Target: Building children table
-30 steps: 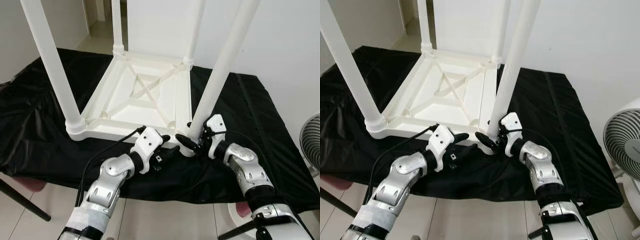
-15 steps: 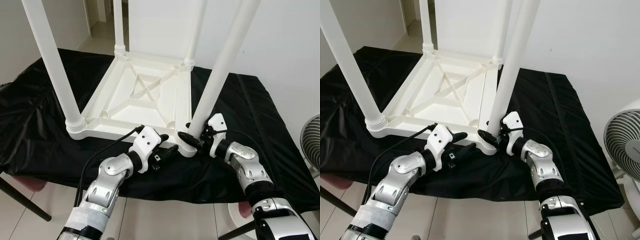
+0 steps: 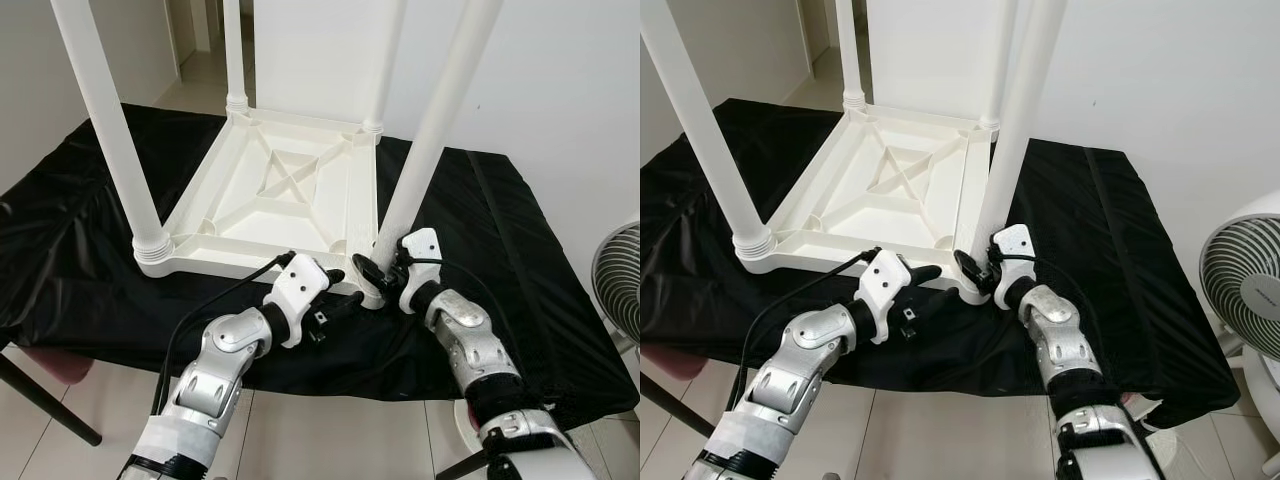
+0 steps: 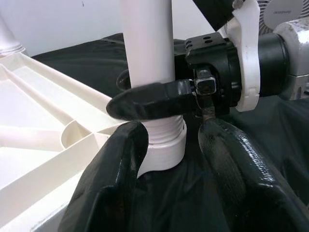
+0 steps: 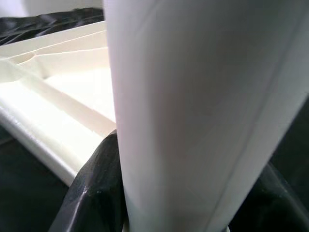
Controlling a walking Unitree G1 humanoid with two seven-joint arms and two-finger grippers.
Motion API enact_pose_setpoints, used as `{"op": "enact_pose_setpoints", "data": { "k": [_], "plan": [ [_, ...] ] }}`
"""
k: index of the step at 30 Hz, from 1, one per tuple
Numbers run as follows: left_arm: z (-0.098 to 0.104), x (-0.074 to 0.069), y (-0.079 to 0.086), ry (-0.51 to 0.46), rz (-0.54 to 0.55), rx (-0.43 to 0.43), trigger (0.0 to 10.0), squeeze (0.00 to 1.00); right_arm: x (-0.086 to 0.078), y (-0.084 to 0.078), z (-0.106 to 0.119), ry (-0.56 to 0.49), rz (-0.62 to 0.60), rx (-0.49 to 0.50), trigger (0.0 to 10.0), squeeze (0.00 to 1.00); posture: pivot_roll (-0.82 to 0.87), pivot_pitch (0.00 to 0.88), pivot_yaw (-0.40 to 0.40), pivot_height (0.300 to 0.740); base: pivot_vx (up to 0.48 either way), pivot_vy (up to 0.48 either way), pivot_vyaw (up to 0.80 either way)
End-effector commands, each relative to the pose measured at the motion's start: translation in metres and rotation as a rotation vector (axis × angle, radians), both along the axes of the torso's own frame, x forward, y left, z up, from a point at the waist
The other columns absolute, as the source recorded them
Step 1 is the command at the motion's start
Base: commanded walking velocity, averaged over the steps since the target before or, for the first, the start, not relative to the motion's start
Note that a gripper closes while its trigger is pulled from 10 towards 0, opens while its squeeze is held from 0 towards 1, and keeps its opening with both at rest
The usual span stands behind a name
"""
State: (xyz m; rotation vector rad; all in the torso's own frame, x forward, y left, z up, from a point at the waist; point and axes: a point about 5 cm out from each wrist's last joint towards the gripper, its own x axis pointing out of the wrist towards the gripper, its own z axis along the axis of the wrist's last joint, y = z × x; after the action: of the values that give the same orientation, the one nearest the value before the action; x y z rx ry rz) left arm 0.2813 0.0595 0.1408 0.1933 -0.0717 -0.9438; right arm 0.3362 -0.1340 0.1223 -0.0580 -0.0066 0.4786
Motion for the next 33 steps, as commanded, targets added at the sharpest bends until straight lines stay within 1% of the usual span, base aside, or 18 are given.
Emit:
{"op": "enact_pose_setpoints", "data": {
  "k": [1,2,5,6,7,8,10,11,13,17,18,19,22,23,27,29,31,33],
  "plan": [
    [-0.001,-0.001,0.000,0.007,0.044,-0.007,10.0,0.00,-0.005,0.004,-0.009,0.049,-0.088,0.008,10.0,0.00,0.10,0.040,-0.056,0.740,0.000,0.000,0.00],
    [-0.001,-0.001,0.000,0.007,0.044,-0.007,10.0,0.00,-0.005,0.004,-0.009,0.049,-0.088,0.008,10.0,0.00,0.10,0.040,-0.056,0.740,0.000,0.000,0.00],
    [-0.003,-0.002,-0.001,0.013,0.044,-0.008,10.0,0.00,-0.010,0.008,-0.009,0.041,-0.192,0.041,10.0,0.00,0.10,0.042,-0.059,0.740,0.000,0.000,0.00],
    [-0.003,-0.002,-0.001,0.013,0.044,-0.008,10.0,0.00,-0.010,0.008,-0.009,0.041,-0.192,0.041,10.0,0.00,0.10,0.042,-0.059,0.740,0.000,0.000,0.00],
    [-0.003,-0.003,-0.001,0.017,0.044,-0.008,10.0,0.00,-0.014,0.010,-0.011,0.041,-0.288,0.063,10.0,0.00,0.10,0.047,-0.058,0.740,0.000,0.000,0.00],
    [-0.003,-0.003,-0.001,0.017,0.044,-0.008,10.0,0.00,-0.014,0.010,-0.011,0.041,-0.288,0.063,10.0,0.00,0.10,0.047,-0.058,0.740,0.000,0.000,0.00],
    [-0.004,-0.003,-0.001,0.020,0.043,-0.009,10.0,0.00,-0.020,0.014,-0.012,0.036,-0.426,0.089,10.0,0.00,0.10,0.045,-0.057,0.740,0.000,0.000,0.00],
    [-0.004,-0.003,-0.001,0.020,0.043,-0.009,10.0,0.00,-0.020,0.014,-0.012,0.036,-0.426,0.089,10.0,0.00,0.10,0.045,-0.057,0.740,0.000,0.000,0.00],
    [-0.002,-0.002,-0.001,0.018,0.042,-0.012,10.0,0.00,-0.025,0.030,-0.010,0.029,-0.398,0.123,10.0,0.00,0.10,0.043,-0.055,0.740,0.000,0.000,0.00],
    [-0.001,-0.002,0.000,0.016,0.044,-0.011,10.0,0.00,-0.026,0.032,-0.006,0.023,-0.383,0.126,10.0,0.00,0.10,0.041,-0.053,0.740,0.000,0.000,0.00],
    [-0.002,-0.002,0.000,0.016,0.044,-0.008,10.0,0.00,-0.025,0.028,-0.006,0.022,-0.392,0.124,10.0,0.00,0.10,0.040,-0.054,0.740,0.000,0.000,0.00],
    [-0.002,-0.002,0.000,0.016,0.045,-0.007,10.0,0.00,-0.024,0.024,-0.005,0.027,-0.406,0.128,10.0,0.77,0.10,0.036,-0.056,0.740,0.000,0.000,0.00],
    [-0.002,-0.002,0.000,0.016,0.045,-0.006,10.0,0.00,-0.024,0.021,-0.005,0.031,-0.415,0.132,10.0,0.77,0.10,0.035,-0.056,0.740,0.000,0.000,0.00],
    [-0.002,-0.002,0.001,0.016,0.046,-0.005,10.0,0.00,-0.024,0.019,-0.003,0.028,-0.413,0.142,10.0,1.00,0.10,0.035,-0.059,0.740,0.000,0.000,0.00],
    [-0.002,-0.003,0.001,0.014,0.051,-0.006,10.0,0.00,-0.022,0.012,0.003,0.007,-0.363,0.168,10.0,1.00,0.11,0.031,-0.064,0.740,0.000,0.000,0.00],
    [-0.002,-0.003,0.001,0.014,0.053,-0.007,10.0,0.00,-0.022,0.011,0.007,-0.004,-0.302,0.168,10.0,1.00,0.11,0.028,-0.065,0.740,0.000,0.000,0.00],
    [-0.001,-0.002,0.001,0.013,0.054,-0.009,10.0,0.00,-0.025,0.008,0.012,-0.013,-0.174,0.147,10.0,1.00,0.11,0.022,-0.066,0.740,0.000,0.000,0.00],
    [-0.001,-0.002,0.001,0.013,0.054,-0.008,10.0,0.00,-0.025,0.008,0.013,-0.014,-0.154,0.147,10.0,1.00,0.11,0.022,-0.066,0.740,0.000,0.000,0.00]
  ]
}}
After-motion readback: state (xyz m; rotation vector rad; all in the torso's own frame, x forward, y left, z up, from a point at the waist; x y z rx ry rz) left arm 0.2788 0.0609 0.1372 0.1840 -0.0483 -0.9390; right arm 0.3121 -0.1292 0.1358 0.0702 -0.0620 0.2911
